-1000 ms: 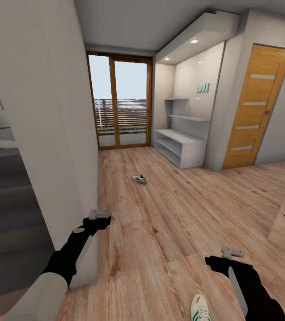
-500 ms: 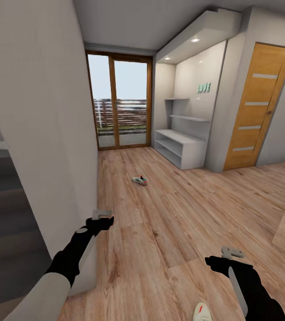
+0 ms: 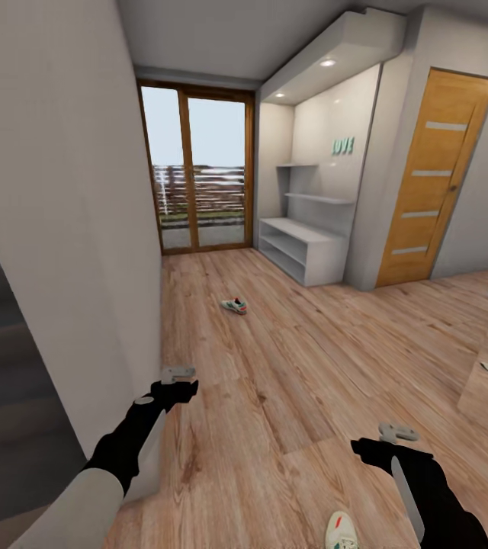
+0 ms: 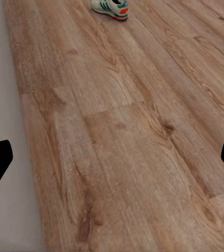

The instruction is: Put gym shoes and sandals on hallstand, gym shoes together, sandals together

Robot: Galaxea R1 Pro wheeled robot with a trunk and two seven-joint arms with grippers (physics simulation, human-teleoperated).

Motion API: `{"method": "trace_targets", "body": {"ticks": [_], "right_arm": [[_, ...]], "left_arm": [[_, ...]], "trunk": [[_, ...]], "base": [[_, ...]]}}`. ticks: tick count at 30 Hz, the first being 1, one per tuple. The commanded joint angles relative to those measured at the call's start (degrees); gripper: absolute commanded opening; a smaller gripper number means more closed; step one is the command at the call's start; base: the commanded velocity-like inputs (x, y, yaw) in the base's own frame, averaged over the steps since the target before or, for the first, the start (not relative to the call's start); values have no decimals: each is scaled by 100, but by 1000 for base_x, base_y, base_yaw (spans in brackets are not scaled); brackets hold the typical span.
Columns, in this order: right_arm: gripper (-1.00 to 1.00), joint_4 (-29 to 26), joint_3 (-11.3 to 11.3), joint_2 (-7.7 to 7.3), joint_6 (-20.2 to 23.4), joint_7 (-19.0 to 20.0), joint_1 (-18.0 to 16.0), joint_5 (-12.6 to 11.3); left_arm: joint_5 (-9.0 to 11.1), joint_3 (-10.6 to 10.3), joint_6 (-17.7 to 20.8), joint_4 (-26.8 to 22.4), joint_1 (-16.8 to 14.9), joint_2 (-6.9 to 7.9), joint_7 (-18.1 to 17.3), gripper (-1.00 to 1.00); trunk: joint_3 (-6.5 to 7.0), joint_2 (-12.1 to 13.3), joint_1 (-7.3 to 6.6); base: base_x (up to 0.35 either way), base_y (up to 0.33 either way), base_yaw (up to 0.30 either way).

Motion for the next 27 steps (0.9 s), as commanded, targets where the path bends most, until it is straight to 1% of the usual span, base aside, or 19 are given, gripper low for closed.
{"method": "trace_targets", "body": {"ticks": [1, 6, 18, 27], "right_arm": [[100, -4, -5, 0, 27, 10, -3, -3], [100, 3, -5, 0, 28, 10, -3, 3], [100, 29, -4, 0, 3, 5, -3, 12], [100, 514, -5, 0, -55, 5, -3, 14]], "left_arm": [[5, -4, 33, 0, -1, -3, -2, 100], [5, -4, 33, 17, -1, -7, -2, 100], [5, -17, 32, 23, 0, -10, -8, 100], [5, -129, 27, 31, 0, -22, -10, 100]], "trunk": [[-15, -3, -1], [-45, -3, -1], [-51, -3, -1], [-51, -3, -1]], "base": [[0, 0, -97], [0, 0, -65], [0, 0, -4], [0, 0, 0]]}}
